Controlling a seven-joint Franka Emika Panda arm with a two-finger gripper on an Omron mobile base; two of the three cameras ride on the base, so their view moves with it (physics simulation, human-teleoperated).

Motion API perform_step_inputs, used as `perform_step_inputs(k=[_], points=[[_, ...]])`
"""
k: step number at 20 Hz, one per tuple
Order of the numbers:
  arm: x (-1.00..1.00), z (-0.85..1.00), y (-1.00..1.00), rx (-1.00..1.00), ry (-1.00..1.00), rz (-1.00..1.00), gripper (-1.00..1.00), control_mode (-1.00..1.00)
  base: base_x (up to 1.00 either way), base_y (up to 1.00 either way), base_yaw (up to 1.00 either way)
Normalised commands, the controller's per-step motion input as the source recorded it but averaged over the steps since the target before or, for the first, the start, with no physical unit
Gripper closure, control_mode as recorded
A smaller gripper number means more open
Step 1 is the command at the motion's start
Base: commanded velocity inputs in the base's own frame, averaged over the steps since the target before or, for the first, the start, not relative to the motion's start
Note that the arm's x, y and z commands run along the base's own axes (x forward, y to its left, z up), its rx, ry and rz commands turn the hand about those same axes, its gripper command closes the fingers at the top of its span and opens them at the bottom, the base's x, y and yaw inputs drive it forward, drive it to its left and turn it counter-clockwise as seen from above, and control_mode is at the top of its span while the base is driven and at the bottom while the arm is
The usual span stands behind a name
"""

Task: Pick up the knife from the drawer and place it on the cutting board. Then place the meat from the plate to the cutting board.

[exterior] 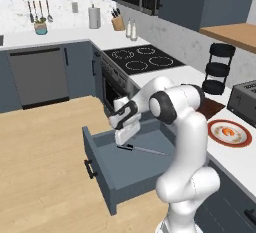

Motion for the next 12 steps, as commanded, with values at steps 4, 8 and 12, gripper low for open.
perform_step_inputs(k=[4, 8, 12], points=[[0.42, -0.49, 0.23, 0.0, 0.06, 0.0, -1.0, -1.0, 0.0, 0.0, 0.0], [0.29, -0.47, 0.03, -0.01, 0.01, 0.07, -1.0, -1.0, 0.0, 0.0, 0.0], [0.32, -0.27, -0.03, 0.0, 0.0, 0.02, -1.0, -1.0, 0.0, 0.0, 0.0]])
